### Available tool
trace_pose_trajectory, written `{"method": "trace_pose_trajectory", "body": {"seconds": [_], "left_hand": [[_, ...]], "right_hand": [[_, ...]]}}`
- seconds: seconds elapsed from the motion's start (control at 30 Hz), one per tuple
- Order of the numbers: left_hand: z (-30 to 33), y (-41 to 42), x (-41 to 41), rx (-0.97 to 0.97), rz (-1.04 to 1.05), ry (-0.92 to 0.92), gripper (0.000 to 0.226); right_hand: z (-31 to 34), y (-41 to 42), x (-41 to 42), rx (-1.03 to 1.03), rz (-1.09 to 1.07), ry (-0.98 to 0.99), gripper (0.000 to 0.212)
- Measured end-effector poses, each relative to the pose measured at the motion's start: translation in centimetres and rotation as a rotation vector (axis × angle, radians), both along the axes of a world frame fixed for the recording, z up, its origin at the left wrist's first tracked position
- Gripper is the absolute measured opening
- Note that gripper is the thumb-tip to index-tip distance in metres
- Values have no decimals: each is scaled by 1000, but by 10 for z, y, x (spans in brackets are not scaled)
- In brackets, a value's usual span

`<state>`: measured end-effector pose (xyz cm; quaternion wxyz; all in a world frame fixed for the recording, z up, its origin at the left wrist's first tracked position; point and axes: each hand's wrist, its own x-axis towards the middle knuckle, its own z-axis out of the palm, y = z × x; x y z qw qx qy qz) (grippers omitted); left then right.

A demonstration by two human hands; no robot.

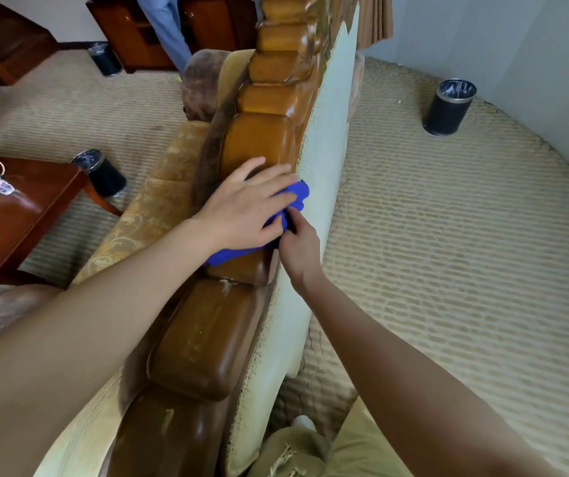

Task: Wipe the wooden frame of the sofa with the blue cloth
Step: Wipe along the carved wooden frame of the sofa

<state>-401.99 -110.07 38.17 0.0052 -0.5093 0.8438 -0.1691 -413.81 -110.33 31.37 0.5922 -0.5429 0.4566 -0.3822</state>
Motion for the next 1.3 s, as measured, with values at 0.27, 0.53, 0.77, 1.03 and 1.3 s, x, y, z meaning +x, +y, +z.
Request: {"method": "trace_pose_trajectory", "body": {"seconds": [0.27, 0.53, 0.77, 1.03, 1.3], "left_hand": [[7, -60, -1, 91, 542, 247, 59], [-3, -62, 0, -1, 515, 295, 57], [-4, -62, 4, -27, 481, 501, 53], [-12, -64, 1, -133, 483, 475, 49], [-13, -65, 9, -180, 438, 560, 48]], "right_hand": [[-2, -14, 6, -110, -10, -31, 44], [12, -31, 5, 182, -54, -275, 36], [5, -24, 11, 53, -82, -116, 27], [2, 18, 15, -364, -160, 281, 13], [-8, 9, 25, -514, -184, 209, 31]]}}
